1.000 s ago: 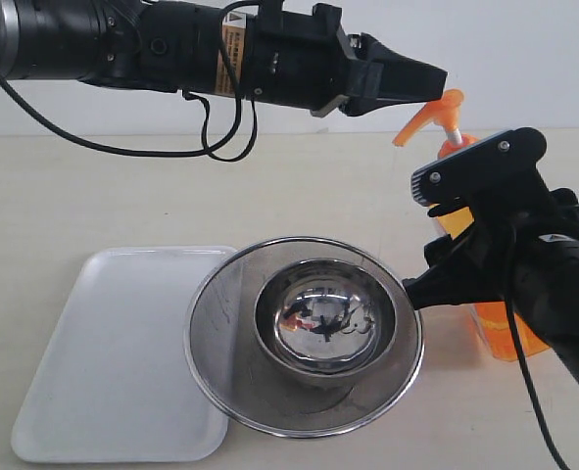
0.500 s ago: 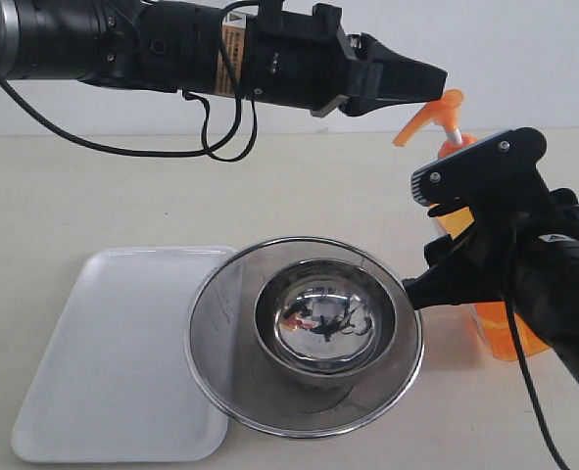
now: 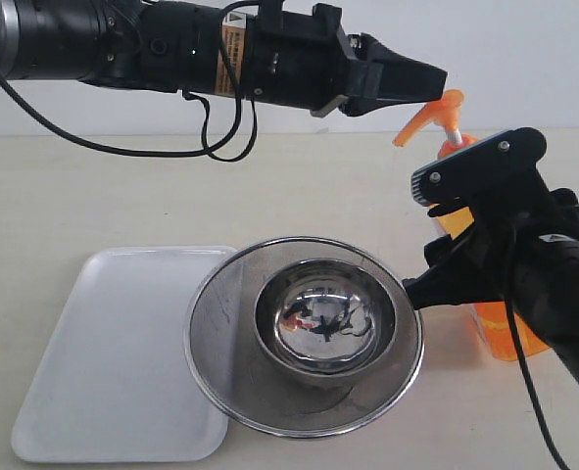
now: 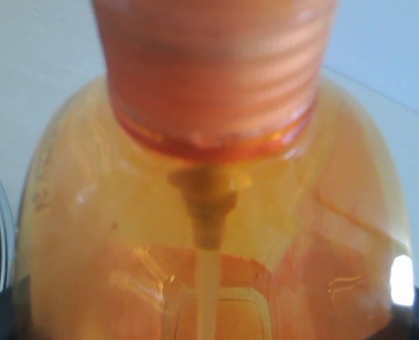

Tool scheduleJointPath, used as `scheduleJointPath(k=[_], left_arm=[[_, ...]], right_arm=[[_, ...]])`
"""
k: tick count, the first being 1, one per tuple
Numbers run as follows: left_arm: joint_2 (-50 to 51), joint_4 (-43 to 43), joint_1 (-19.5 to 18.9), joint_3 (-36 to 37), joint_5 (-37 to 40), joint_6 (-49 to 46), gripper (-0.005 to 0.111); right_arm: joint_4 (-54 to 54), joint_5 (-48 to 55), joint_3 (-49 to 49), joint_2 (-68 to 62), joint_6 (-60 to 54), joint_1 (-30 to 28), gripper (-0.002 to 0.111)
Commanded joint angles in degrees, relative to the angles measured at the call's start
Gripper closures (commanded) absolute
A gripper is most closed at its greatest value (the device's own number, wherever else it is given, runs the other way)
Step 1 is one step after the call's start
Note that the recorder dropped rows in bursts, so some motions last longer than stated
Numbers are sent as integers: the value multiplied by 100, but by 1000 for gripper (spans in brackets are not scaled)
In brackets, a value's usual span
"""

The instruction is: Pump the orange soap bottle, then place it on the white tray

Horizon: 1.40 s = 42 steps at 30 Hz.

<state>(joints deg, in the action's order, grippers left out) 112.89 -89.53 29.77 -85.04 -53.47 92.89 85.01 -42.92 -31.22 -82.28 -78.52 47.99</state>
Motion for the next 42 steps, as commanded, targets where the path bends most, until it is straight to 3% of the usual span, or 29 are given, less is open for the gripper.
scheduleJointPath(k=[1,28,42], left_arm=[[240,-1042,80,210,122,-25,102],[225,-1042,80,304,151,-43,102],[-1086,-1042,80,304,639,-291,102]], right_arm=[[-184,114,-42,35,158,-4,109],[-184,114,-42,35,158,-4,109],[-184,114,-42,35,158,-4,109]])
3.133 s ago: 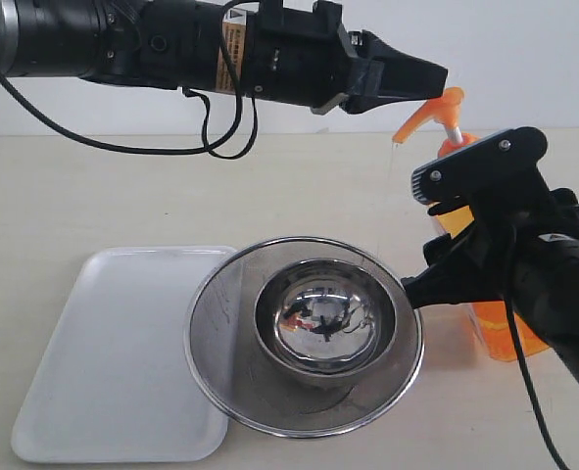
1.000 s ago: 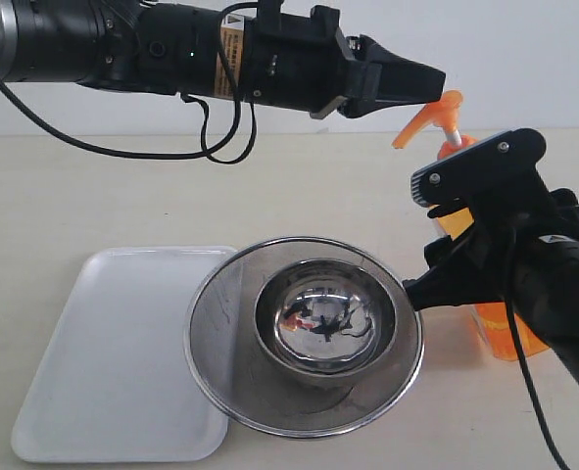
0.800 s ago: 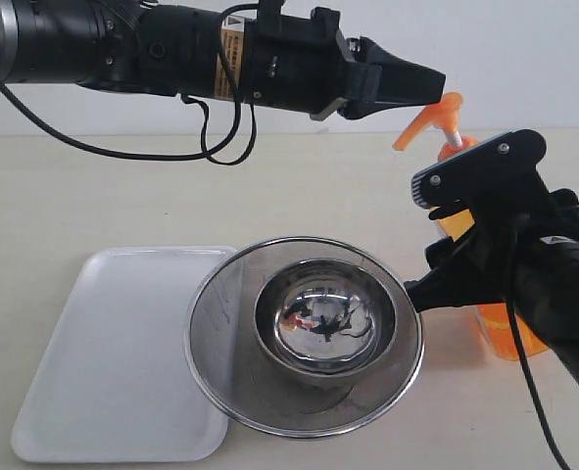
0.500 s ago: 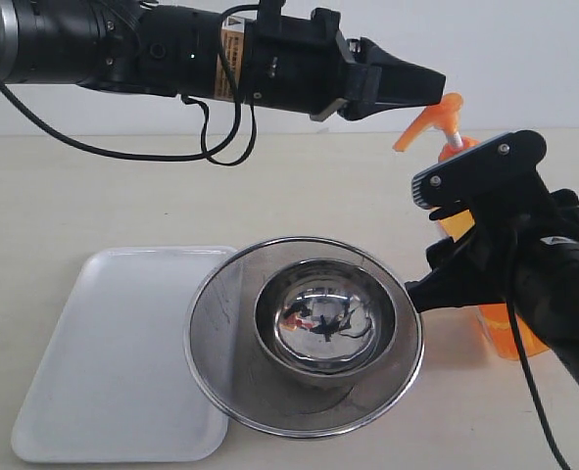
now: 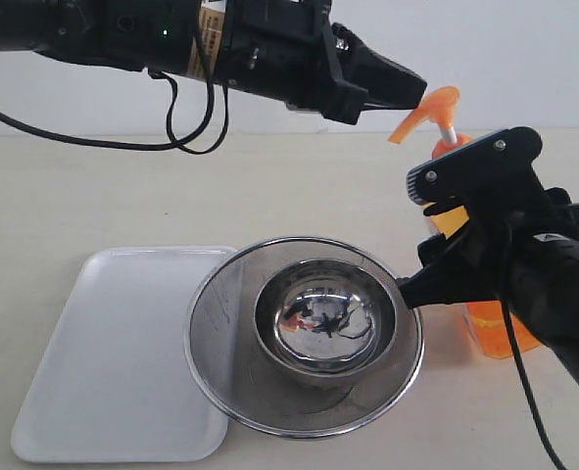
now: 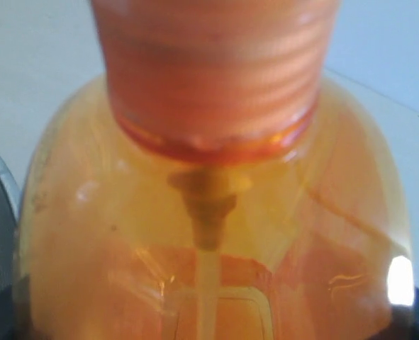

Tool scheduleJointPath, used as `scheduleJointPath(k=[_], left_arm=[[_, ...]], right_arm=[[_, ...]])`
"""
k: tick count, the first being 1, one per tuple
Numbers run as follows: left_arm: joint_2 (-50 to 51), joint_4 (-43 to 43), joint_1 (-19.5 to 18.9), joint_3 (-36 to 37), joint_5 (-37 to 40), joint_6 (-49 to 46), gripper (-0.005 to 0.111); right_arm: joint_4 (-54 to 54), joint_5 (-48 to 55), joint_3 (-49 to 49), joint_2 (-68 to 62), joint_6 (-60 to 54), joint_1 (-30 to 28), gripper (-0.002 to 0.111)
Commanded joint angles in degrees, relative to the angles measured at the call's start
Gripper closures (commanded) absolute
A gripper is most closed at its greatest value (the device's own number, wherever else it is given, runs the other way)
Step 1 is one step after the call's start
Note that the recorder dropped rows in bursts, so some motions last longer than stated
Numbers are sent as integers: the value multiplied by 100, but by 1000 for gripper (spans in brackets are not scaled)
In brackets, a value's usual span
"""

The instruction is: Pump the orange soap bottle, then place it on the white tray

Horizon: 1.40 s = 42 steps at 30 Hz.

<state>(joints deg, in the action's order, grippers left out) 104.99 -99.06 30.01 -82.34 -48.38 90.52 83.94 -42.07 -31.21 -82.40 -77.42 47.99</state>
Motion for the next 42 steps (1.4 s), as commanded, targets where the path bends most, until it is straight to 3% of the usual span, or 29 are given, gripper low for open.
scheduleJointPath(k=[1,14,20,35,42], left_arm=[[-377,-89,56,34,176,-54,102],[-1818,-89,56,34,893,-1,102],[-2570,-89,-143,184,1301,68,102],[-4366,-89,-874,1853,2115,106,102],[-5128,-89,-940,2853,2635,106,102]], right_arm=[[-77,29,-43,47,48,-4,109],[-77,29,-43,47,48,-4,109],[-77,29,-43,47,48,-4,109],[-77,29,-43,47,48,-4,109],[-77,29,-43,47,48,-4,109]])
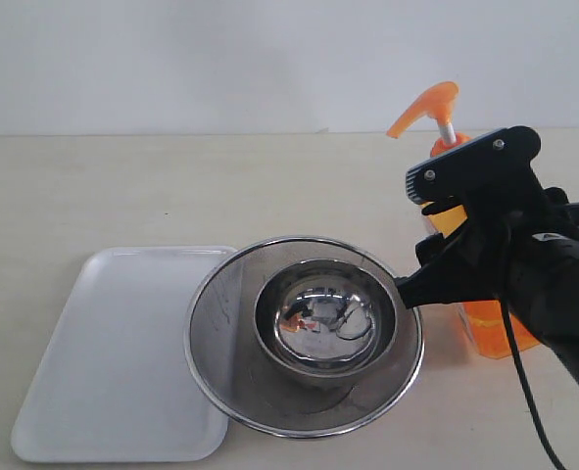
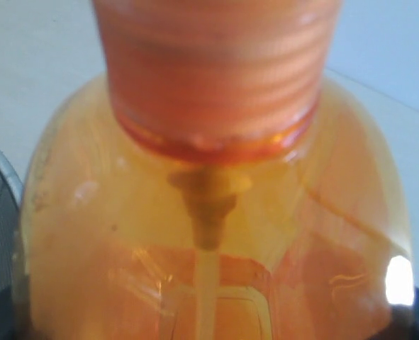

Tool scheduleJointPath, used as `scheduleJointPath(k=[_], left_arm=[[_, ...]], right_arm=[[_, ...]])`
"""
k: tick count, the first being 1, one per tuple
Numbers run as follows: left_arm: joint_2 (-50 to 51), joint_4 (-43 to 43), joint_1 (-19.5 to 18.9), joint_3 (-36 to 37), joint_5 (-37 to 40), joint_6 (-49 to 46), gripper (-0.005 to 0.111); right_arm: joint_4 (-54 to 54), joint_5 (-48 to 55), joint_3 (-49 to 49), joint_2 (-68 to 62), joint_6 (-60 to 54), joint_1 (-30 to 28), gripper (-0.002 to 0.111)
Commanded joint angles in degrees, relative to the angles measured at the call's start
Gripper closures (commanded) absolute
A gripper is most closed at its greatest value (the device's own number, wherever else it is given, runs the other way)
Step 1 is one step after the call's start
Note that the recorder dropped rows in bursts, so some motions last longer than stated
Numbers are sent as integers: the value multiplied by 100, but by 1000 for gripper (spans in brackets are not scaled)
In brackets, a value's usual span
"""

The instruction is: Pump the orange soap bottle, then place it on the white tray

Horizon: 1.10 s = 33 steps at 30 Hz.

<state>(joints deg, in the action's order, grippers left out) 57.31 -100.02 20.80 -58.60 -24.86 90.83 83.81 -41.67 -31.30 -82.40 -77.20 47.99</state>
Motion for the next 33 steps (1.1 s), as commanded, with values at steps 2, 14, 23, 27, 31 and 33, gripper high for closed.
scheduleJointPath(k=[2,14,23,27,31,33], left_arm=[[-550,7,-19,764,444,76,102],[-1923,7,-19,2187,1387,364,102],[-3027,7,-19,3065,1880,583,102],[-3374,7,-19,3259,1993,601,102],[-3666,7,-19,3226,2108,599,102],[-3798,7,-19,3195,2267,599,102]], right_arm=[[-65,-11,-33,47,27,-4,109],[-65,-11,-33,47,27,-4,109],[-65,-11,-33,47,27,-4,109],[-65,-11,-33,47,27,-4,109],[-65,-11,-33,47,27,-4,109],[-65,-11,-33,47,27,-4,109]])
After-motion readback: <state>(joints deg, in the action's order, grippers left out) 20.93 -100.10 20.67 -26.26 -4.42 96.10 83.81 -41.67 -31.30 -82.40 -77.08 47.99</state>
